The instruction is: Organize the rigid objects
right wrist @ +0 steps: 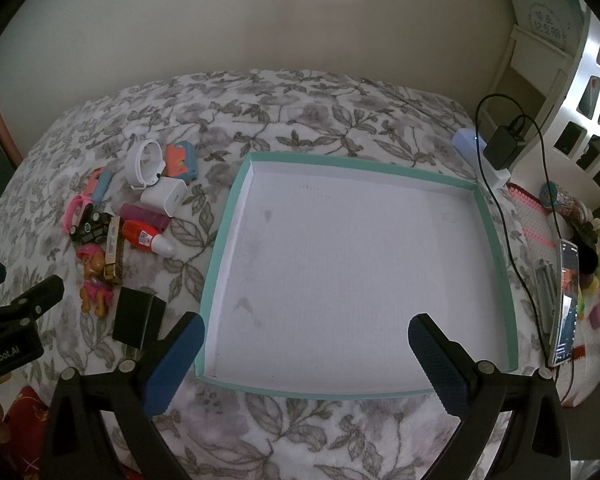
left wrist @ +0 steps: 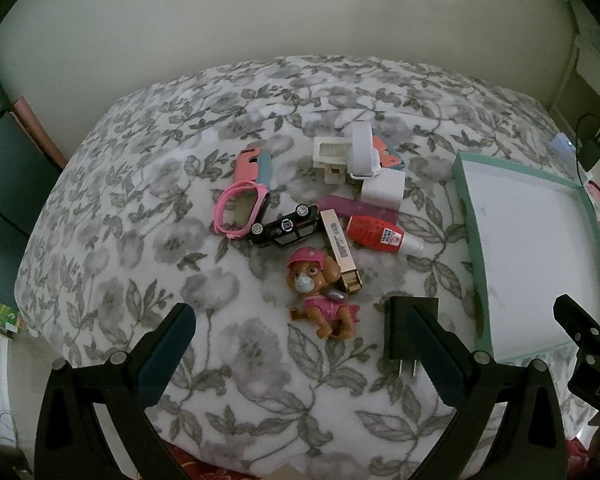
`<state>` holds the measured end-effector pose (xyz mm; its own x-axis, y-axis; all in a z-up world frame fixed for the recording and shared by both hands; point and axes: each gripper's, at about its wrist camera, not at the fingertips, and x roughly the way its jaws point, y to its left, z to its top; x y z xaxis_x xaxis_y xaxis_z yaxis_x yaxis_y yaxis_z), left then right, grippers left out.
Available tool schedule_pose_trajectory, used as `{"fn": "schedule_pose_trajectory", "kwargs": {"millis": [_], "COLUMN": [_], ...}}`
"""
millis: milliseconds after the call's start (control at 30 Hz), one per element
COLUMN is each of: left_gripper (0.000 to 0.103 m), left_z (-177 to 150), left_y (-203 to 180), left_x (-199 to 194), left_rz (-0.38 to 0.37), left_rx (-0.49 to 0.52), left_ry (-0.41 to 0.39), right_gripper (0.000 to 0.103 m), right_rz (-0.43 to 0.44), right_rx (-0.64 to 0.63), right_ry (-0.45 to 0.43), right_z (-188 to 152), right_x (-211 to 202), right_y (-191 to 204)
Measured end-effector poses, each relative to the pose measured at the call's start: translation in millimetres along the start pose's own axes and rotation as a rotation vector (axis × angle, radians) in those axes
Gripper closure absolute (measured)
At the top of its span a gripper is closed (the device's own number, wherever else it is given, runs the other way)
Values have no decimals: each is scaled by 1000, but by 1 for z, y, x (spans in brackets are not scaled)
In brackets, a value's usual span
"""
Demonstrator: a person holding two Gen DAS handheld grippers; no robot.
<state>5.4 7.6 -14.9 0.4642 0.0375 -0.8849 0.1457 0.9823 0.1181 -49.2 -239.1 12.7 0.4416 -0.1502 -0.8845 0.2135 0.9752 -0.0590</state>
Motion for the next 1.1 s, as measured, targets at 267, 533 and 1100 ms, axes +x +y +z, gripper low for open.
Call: {"fn": "schedule_pose_trajectory", "kwargs": {"millis": [267,533,1100], "left_gripper": [0,0,0], "left_z": [1,1,0], "left_y": [0,1,1], "left_x": [1,1,1], "left_rz": [12,14,14], "left_rx": [-6,-7,-7], "left_ry": [9,10,11], "right_gripper": [0,0,0], "right_rz": [0,-1,-2], "right_rx": [0,0,0], "right_ry": [1,2,5], "right_z": [0,0,0], "right_x": [0,1,3], "right_y": [0,0,0]}}
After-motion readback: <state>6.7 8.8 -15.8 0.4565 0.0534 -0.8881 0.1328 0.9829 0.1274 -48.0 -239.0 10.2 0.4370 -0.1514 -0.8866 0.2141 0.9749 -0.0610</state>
